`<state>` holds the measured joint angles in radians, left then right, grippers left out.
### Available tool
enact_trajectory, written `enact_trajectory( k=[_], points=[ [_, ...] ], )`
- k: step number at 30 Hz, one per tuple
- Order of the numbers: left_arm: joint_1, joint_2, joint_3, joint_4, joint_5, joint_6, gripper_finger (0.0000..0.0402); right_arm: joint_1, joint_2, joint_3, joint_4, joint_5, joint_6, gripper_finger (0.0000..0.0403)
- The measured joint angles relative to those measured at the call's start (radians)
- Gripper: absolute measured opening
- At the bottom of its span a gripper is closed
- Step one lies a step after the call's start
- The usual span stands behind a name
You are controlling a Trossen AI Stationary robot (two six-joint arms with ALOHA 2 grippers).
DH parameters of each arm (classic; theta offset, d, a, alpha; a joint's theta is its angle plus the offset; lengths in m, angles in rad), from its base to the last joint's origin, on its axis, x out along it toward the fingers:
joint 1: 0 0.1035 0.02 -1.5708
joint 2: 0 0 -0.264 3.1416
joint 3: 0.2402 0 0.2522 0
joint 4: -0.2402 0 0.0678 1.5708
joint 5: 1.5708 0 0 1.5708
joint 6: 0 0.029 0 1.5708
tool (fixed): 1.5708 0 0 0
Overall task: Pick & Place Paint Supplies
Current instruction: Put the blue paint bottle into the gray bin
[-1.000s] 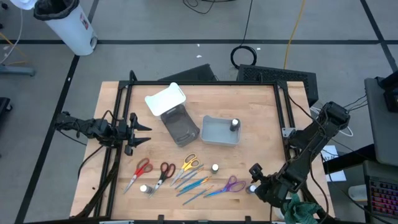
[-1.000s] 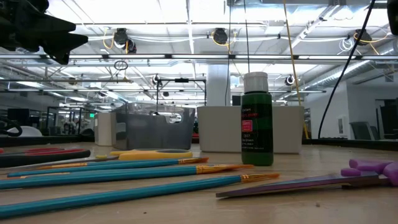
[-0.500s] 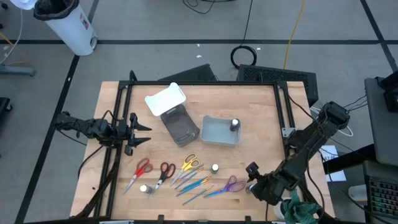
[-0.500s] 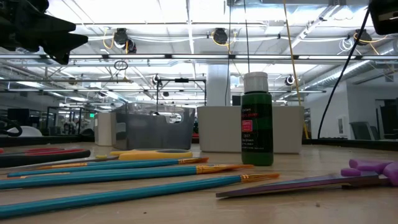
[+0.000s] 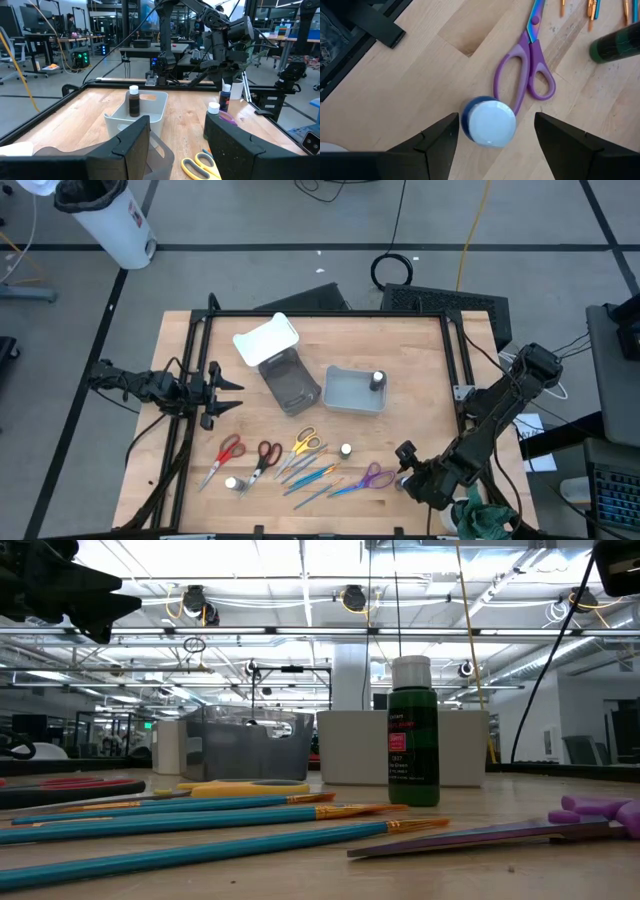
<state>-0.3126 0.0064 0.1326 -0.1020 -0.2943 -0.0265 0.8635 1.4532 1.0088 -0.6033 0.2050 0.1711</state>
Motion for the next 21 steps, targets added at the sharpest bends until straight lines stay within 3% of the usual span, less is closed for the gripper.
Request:
enact_trajectory(
  k=[21],
  points=[
    [0.000,0.000,0.000,0.000,0.000,0.000,0.0200,0.002,-0.056,0.000,0.001,-0.002,0.117,0.0251]
  ],
)
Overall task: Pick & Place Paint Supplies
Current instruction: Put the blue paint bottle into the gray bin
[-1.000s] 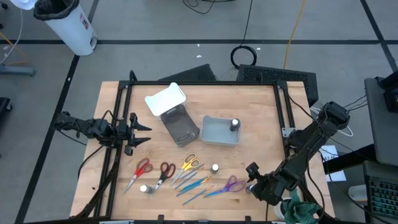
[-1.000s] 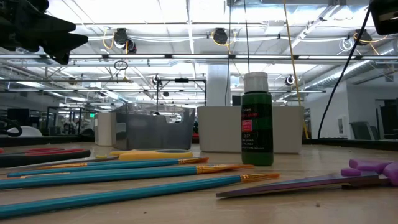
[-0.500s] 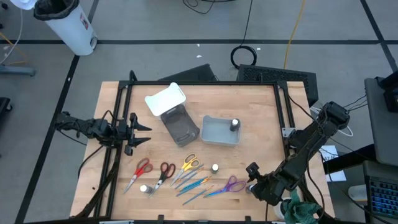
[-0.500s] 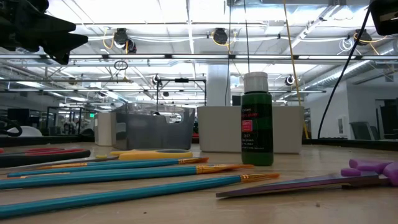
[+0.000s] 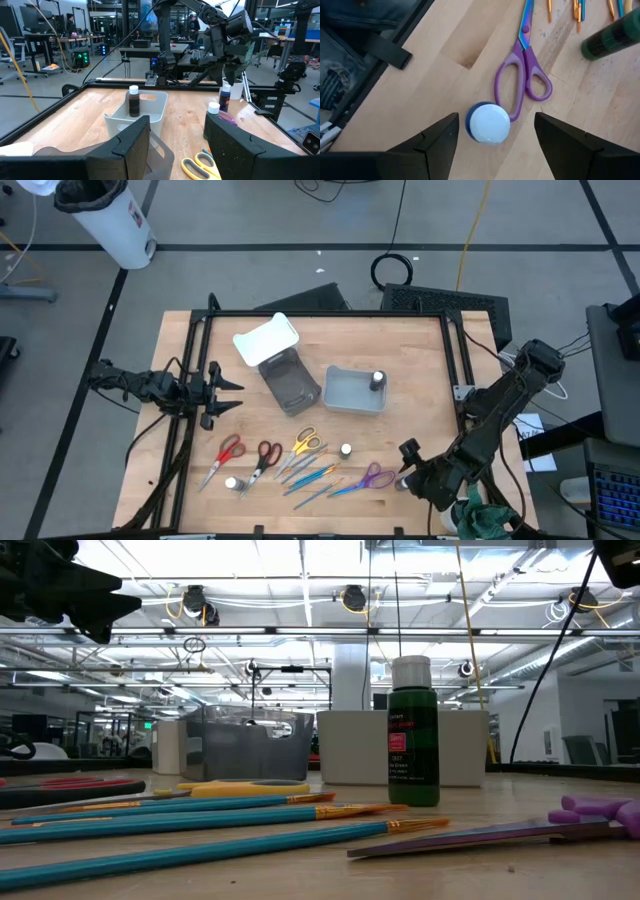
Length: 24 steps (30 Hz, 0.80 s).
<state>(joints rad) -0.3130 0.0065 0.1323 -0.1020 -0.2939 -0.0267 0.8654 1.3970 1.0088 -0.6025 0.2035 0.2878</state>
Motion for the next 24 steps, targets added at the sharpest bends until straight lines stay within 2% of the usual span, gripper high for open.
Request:
enact_trajectory(
  k=[6,11,24],
  points=[
    [0.000,0.000,0.000,0.000,0.000,0.000,0.0200,0.000,0.003,-0.004,0.012,-0.073,0.014,0.0251],
    [0.000,0.000,0.000,0.000,0.000,0.000,0.0200,0.000,0.004,-0.044,0.083,-0.075,0.014,0.0251],
    [0.000,0.000,0.000,0.000,0.000,0.000,0.0200,0.000,0.004,-0.051,0.098,-0.074,-0.041,0.0250]
  ],
)
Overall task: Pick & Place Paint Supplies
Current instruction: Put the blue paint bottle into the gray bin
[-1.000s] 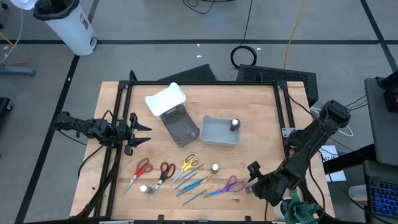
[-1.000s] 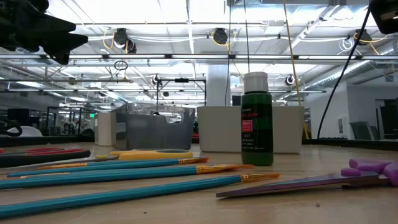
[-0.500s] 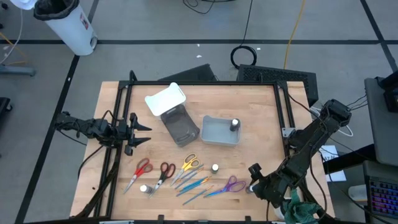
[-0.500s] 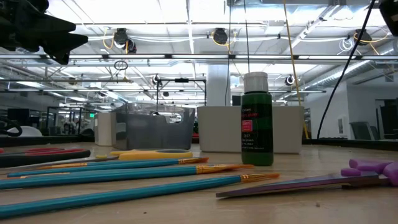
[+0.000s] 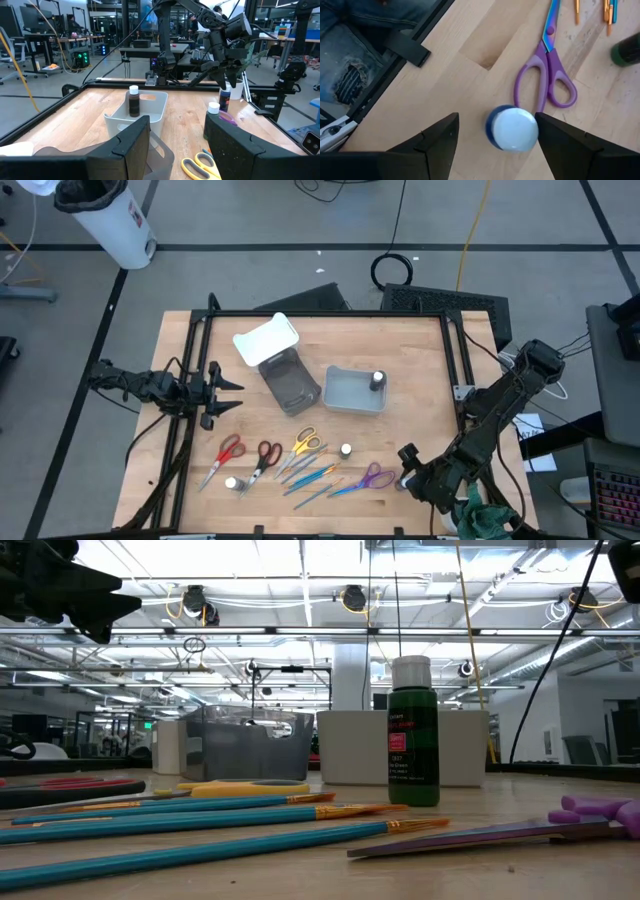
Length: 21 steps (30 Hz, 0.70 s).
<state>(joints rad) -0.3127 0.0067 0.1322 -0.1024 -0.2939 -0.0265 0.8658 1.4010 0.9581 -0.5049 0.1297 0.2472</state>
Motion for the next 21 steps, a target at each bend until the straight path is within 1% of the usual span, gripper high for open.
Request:
enact_trajectory(
  k=[4,14,21],
  points=[
    [0.000,0.000,0.000,0.000,0.000,0.000,0.0200,0.000,0.000,0.000,-0.004,0.003,0.000,0.0236],
    [0.000,0.000,0.000,0.000,0.000,0.000,0.0200,0.000,0.000,0.000,-0.004,0.003,-0.002,0.0183],
    [0.000,0.000,0.000,0.000,0.000,0.000,0.0200,0.000,0.000,0.000,-0.005,0.003,-0.006,0.0159]
  ],
)
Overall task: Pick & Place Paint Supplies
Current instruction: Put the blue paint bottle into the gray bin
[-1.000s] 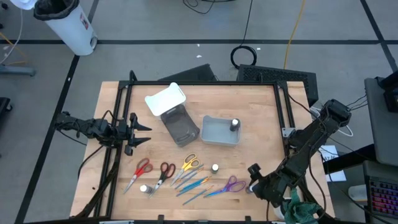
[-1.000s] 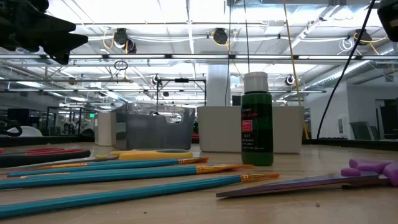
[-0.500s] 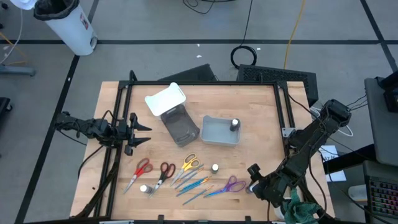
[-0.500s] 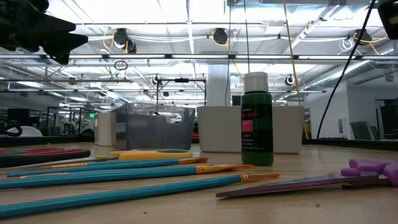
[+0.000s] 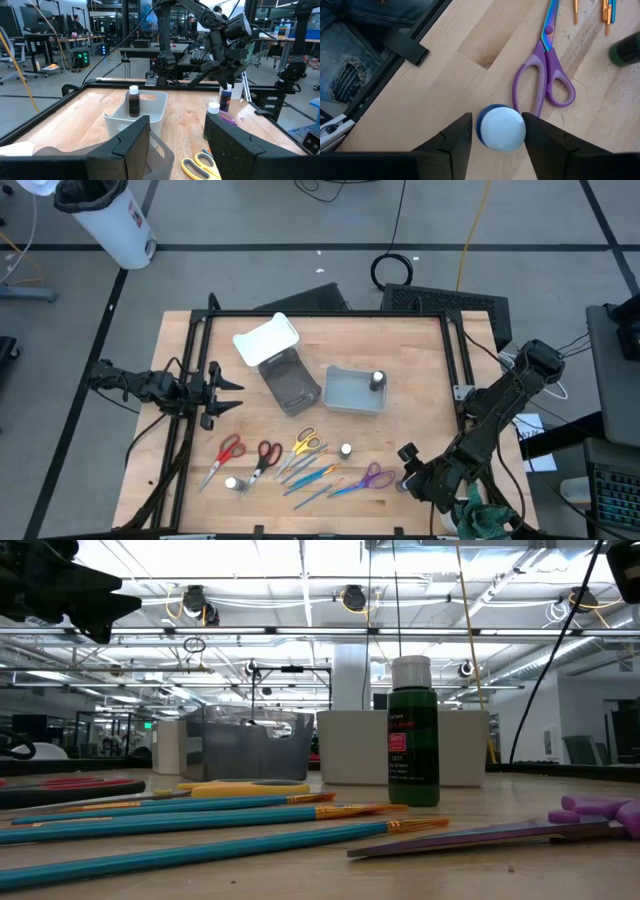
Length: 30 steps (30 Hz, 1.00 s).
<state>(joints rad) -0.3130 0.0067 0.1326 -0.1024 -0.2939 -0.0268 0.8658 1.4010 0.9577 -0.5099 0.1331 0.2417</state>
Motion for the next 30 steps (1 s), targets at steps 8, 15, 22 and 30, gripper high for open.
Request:
enact_trajectory(
  k=[8,15,22,30],
  points=[
    [0.000,0.000,0.000,0.000,0.000,0.000,0.0200,0.000,0.000,0.000,-0.024,0.000,0.004,0.0147],
    [0.000,0.000,0.000,0.000,0.000,0.000,0.0200,0.000,0.000,0.000,-0.025,0.000,0.004,0.0136],
    [0.000,0.000,0.000,0.000,0.000,0.000,0.0200,0.000,0.000,0.000,-0.025,0.000,0.004,0.0130],
    [0.000,0.000,0.000,0.000,0.000,0.000,0.0200,0.000,0.000,0.000,-0.025,-0.002,0.004,0.0129]
  ],
)
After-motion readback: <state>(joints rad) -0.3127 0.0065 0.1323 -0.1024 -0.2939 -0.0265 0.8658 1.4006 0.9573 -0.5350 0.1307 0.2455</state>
